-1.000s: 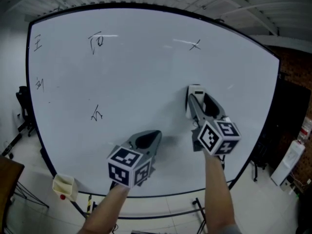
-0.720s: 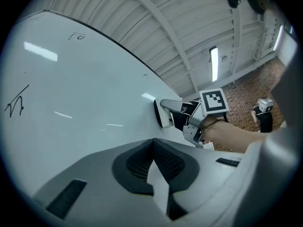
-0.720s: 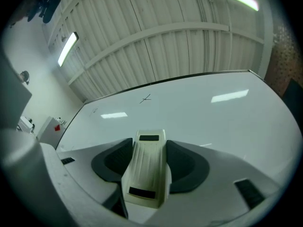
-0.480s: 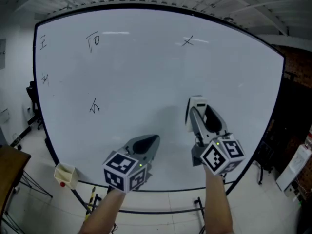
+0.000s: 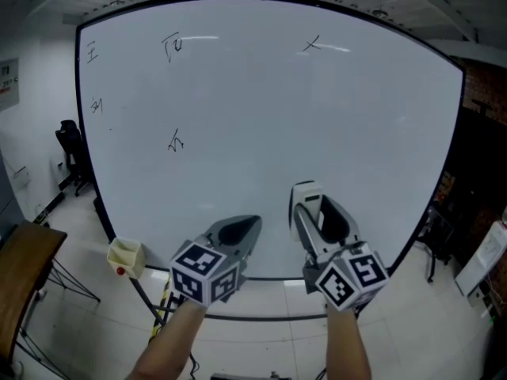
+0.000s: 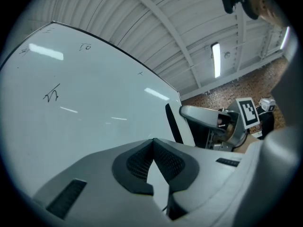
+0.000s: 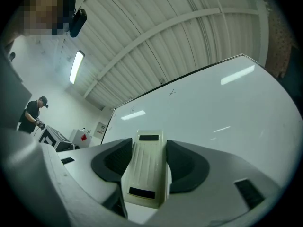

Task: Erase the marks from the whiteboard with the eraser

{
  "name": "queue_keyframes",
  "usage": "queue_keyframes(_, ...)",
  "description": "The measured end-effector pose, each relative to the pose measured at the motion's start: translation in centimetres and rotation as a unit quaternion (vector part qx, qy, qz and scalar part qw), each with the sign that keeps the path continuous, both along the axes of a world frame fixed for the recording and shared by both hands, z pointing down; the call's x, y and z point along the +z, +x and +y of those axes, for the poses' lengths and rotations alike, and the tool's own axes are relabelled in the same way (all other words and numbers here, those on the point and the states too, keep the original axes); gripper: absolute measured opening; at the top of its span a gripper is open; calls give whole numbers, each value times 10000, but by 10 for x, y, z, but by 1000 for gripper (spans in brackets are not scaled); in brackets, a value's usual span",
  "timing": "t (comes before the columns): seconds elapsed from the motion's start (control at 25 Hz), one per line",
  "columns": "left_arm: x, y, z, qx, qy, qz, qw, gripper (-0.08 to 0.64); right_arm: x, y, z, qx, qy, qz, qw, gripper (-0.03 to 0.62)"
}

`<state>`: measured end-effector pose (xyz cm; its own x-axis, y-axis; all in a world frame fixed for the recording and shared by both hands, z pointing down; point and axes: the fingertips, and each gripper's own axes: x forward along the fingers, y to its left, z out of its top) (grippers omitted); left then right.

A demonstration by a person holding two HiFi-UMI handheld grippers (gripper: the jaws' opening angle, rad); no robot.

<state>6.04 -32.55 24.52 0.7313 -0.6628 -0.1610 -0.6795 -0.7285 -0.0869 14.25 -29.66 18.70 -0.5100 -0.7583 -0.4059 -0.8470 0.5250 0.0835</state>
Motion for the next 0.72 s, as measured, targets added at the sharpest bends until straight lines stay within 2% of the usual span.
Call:
queue_keyframes(0.4, 63, -64, 58, 28, -593, 39, 9982, 0, 85, -79, 59, -199, -753, 204, 9968, 236)
queue_keyframes(0.72, 86, -86, 75, -53, -803, 114, 9967, 0, 124, -101, 74, -181, -1180, 385, 9921, 236)
